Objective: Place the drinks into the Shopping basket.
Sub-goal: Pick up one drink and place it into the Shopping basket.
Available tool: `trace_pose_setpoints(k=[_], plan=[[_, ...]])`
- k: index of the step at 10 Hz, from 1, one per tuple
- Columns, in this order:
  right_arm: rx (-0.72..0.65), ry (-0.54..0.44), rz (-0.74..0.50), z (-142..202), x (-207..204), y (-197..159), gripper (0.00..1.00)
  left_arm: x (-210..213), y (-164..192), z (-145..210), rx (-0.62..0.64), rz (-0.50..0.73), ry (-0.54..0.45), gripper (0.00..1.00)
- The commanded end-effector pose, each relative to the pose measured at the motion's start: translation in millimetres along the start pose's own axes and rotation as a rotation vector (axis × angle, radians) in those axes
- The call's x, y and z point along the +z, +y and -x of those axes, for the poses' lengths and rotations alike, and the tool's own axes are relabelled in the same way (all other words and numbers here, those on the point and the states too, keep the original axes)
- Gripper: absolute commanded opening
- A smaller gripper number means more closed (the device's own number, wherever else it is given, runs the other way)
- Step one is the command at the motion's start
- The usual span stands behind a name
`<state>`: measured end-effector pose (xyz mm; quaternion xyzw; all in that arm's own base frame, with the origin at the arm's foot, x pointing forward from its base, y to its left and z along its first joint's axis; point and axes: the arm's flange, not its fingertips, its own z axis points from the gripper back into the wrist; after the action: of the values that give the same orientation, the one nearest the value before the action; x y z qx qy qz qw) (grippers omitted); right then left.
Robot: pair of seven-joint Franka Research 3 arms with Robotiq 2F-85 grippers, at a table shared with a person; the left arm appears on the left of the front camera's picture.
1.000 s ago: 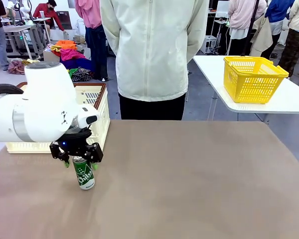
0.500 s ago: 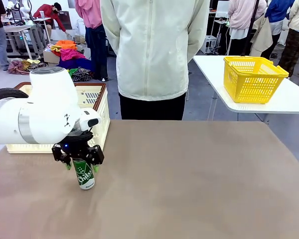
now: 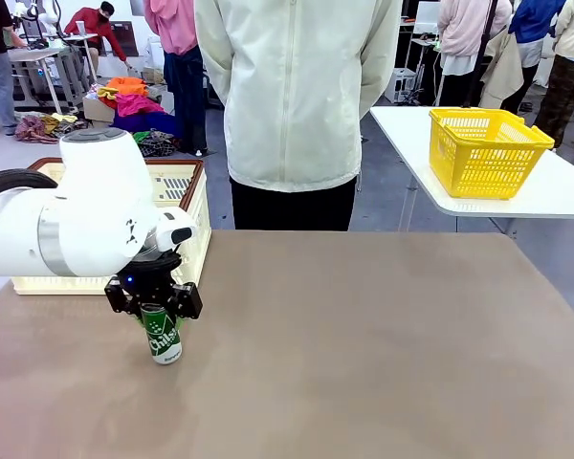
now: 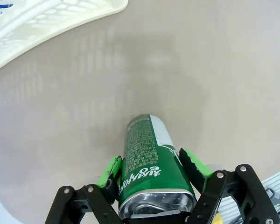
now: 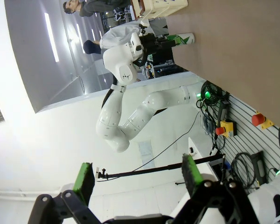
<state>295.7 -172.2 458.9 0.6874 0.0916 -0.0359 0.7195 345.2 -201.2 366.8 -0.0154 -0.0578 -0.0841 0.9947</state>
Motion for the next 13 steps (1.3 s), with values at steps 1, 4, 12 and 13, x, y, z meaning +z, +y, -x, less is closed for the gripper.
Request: trace_pose_setpoints(k=[1,4,12,13], plan=[[-0.018,0.007,0.016,2.4,1.7,5.9,1.00,-8.5,2.0,5.7,-0.011,-0.005,0.047,0.00],[-0.018,0.007,0.016,2.4,1.7,5.9,1.00,7.0,3.6,10.6,-0.018,0.025,0.034,0.00],[-0.018,0.007,0.016,2.4,1.7,5.9,1.00,250.9,52.3,45.6,-0.049,0.223,-0.250,0.00],[-0.018,0.007,0.016,2.4,1.7,5.9,1.00,244.1,55.7,52.7,-0.038,0.213,-0.261,0.00]])
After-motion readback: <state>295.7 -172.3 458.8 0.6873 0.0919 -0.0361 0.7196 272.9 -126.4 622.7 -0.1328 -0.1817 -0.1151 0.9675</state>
